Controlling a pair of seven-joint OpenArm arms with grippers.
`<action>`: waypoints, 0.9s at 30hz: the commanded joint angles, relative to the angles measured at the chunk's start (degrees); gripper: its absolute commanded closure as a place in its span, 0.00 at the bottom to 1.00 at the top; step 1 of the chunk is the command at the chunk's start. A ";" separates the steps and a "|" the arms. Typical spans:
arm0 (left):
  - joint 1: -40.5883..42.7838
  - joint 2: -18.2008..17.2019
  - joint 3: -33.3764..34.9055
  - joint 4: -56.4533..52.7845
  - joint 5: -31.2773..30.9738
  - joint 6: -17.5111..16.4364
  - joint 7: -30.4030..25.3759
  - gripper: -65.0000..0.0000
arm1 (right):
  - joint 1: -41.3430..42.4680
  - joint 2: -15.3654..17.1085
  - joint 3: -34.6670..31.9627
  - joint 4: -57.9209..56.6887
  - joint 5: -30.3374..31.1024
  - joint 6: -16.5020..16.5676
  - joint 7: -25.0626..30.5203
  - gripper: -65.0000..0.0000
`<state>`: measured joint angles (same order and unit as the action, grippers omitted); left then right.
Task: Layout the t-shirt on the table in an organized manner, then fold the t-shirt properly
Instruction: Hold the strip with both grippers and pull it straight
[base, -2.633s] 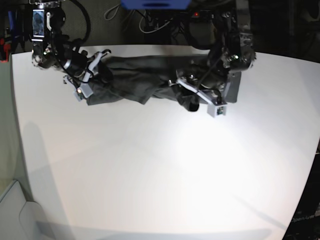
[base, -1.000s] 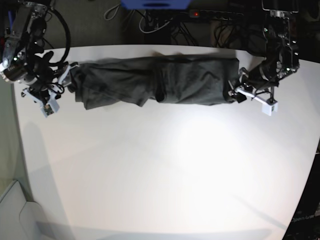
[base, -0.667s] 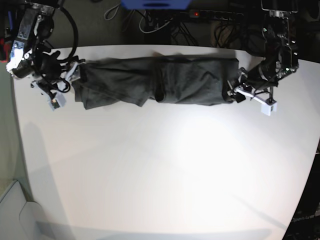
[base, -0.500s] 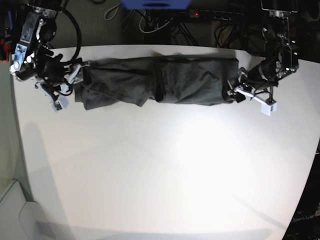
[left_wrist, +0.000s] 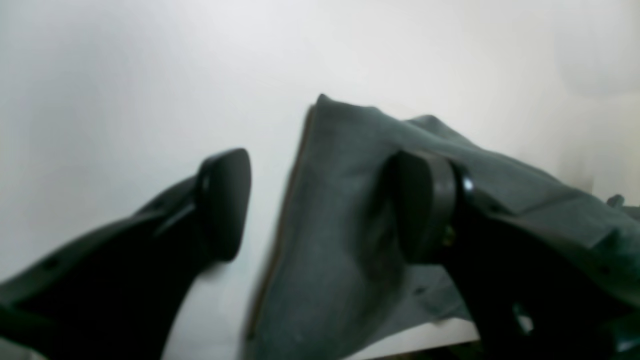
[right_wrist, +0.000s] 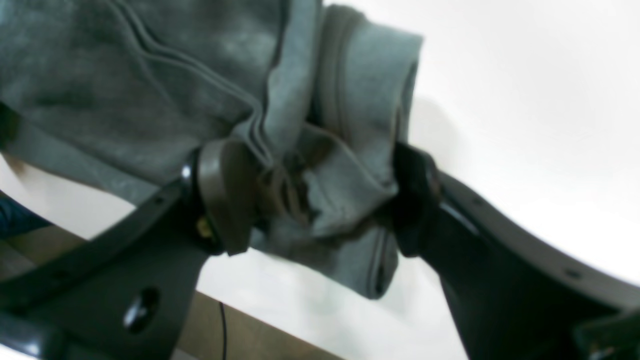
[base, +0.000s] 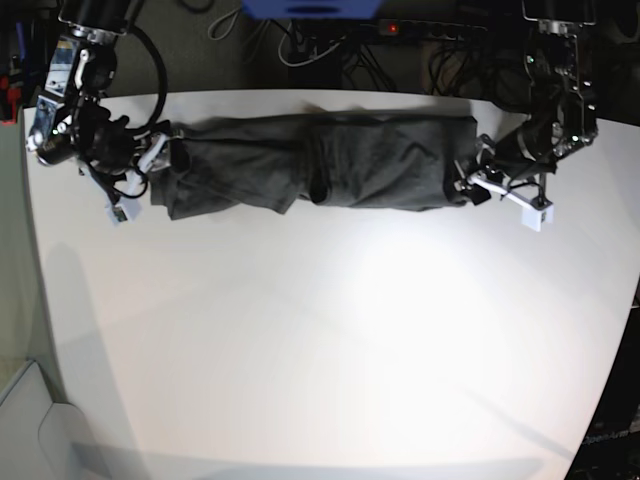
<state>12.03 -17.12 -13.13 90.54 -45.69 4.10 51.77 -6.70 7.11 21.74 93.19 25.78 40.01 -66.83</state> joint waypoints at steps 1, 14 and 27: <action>0.06 -0.33 -0.11 0.58 -0.15 0.43 1.02 0.33 | 0.24 0.49 0.11 0.48 0.11 -0.01 -0.21 0.36; 0.06 -0.33 -0.19 0.58 -0.24 0.43 0.76 0.33 | -1.43 -3.91 -0.24 -1.89 0.11 -0.01 -0.29 0.49; -0.03 -0.33 -0.11 0.49 0.29 0.43 0.50 0.33 | -0.03 -5.84 0.02 0.83 0.29 -0.01 -0.03 1.00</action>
<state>12.03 -17.10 -13.17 90.54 -45.67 4.10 51.75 -7.18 0.93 21.69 93.12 26.30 39.83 -66.78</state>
